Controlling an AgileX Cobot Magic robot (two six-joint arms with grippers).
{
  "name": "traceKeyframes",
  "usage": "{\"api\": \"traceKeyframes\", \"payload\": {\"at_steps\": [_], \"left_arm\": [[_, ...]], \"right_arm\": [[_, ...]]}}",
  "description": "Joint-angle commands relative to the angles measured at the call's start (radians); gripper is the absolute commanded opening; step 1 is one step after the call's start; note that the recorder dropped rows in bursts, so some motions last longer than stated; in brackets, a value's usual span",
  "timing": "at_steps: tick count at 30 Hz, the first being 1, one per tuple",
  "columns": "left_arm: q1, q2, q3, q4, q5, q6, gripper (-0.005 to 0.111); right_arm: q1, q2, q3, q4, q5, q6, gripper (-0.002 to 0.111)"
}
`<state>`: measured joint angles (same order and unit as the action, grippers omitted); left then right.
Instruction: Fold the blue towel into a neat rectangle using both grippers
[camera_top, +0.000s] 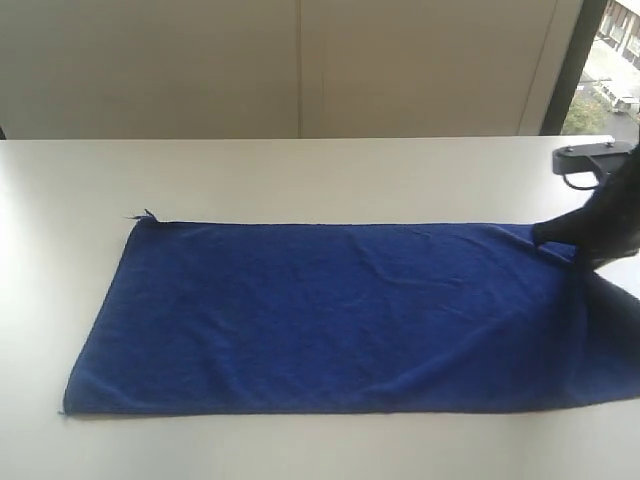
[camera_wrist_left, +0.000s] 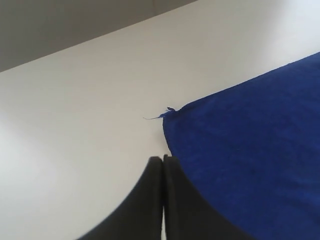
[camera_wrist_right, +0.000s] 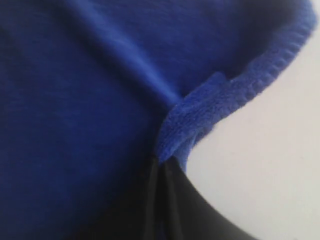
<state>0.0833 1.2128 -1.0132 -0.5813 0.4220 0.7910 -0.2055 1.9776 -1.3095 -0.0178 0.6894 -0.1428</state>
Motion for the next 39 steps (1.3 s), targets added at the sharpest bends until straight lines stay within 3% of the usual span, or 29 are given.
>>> {"api": "traceKeyframes", "payload": {"at_steps": [1,10,19,29,39], "left_arm": [[0.005,-0.008,0.006,-0.021,0.019,-0.010,0.000],[0.005,-0.008,0.006,-0.023,0.020,-0.010,0.000],[0.005,-0.008,0.006,-0.029,0.033,-0.010,0.000],[0.005,-0.008,0.006,-0.041,0.075,-0.010,0.000],[0.005,-0.008,0.006,0.017,0.057,-0.044,0.000]], "right_arm": [[0.132,-0.013,-0.046,0.031,0.040,-0.022,0.000],[0.446,-0.008,-0.179,0.202,0.019,-0.092,0.000],[0.695,0.113,-0.415,0.229,0.034,-0.100,0.000],[0.818,0.285,-0.690,0.294,0.076,-0.098,0.000],[0.869,0.389,-0.798,0.372,0.079,-0.098,0.000]]}}
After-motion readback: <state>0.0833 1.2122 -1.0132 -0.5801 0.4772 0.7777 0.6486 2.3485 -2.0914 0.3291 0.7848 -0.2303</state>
